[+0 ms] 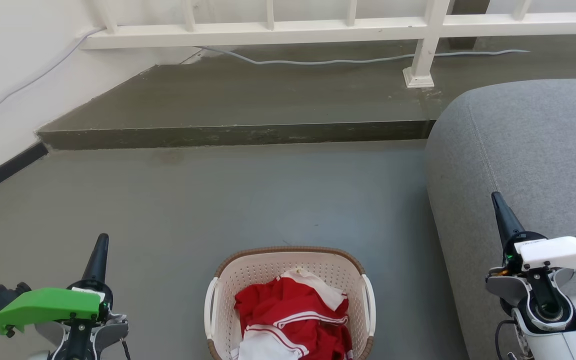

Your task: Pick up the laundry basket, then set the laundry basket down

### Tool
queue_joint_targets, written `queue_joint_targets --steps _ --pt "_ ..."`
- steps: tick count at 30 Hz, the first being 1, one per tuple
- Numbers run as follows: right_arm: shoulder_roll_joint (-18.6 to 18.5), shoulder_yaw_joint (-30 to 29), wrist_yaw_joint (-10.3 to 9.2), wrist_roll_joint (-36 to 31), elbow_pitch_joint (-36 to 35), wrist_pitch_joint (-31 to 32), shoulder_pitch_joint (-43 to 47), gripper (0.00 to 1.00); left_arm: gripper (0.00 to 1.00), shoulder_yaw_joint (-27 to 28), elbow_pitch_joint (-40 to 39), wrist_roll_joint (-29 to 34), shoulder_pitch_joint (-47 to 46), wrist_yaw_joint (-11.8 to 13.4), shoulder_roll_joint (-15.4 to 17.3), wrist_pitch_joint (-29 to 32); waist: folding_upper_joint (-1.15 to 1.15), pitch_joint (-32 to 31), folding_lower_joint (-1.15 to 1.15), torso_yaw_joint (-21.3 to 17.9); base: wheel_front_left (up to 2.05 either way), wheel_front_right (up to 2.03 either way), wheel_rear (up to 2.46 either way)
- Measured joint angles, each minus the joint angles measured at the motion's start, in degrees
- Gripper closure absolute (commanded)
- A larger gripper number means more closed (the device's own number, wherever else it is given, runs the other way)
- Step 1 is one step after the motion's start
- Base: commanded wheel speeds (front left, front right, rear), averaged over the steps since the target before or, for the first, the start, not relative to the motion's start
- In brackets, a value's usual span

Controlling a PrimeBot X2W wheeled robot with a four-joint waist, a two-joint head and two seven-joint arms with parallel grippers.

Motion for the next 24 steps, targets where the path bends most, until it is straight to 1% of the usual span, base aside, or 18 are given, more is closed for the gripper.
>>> queue_joint_targets --steps 16,18,20,24 --pt "1.0 -5.1 1.88 10.5 -0.9 3.1 1.1 1.0 1.0 2.8 -0.1 -9.7 0.0 -0.1 -0.8 3.0 0.0 -0.4 0.0 0.5 0.0 0.0 0.0" --pt "1.2 -5.6 2.34 11.9 -1.1 3.5 1.1 1.0 1.0 3.1 -0.1 -10.8 0.0 -0.1 -0.9 3.5 0.0 -0.4 0.0 0.5 0.0 0.0 0.0" --pt "1.3 -6.3 2.35 13.3 -1.2 3.8 1.1 1.0 1.0 3.4 -0.1 -12.0 0.0 -0.1 -1.1 3.9 0.0 -0.5 0.0 0.6 0.0 0.0 0.0" --pt "1.5 -6.6 2.49 13.9 -1.3 4.0 1.2 1.0 1.0 3.6 -0.2 -12.6 0.0 -0.2 -1.2 4.1 0.0 -0.5 0.0 0.6 0.0 0.0 0.0"
